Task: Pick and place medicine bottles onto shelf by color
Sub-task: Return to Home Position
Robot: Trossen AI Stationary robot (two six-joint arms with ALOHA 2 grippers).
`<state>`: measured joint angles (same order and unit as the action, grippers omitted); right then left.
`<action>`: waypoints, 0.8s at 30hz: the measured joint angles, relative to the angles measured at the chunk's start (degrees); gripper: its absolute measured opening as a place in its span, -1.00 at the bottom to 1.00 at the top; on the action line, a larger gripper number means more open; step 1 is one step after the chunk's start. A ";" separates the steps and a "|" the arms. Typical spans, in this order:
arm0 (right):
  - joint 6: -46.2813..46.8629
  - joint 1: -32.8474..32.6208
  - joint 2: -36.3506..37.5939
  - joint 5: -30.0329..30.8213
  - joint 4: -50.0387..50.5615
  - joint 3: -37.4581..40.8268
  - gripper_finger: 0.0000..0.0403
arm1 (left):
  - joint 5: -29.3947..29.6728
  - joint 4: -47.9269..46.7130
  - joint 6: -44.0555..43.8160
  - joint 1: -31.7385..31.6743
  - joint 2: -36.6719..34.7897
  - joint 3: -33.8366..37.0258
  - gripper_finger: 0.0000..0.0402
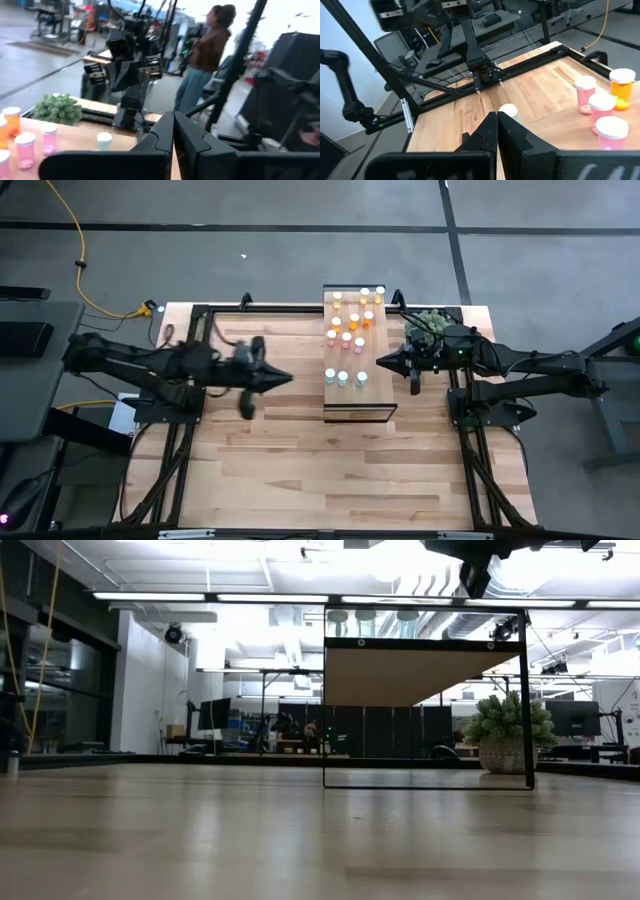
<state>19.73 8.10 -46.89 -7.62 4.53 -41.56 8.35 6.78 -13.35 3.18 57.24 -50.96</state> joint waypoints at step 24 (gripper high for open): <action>4.24 -0.02 0.00 0.02 -0.74 0.00 -1.00 | 0.82 6.84 -3.08 -0.13 -47.85 38.10 -1.00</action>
<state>23.97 8.08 -46.89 -7.60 3.79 -41.56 9.17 13.62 -16.43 3.05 9.39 -12.86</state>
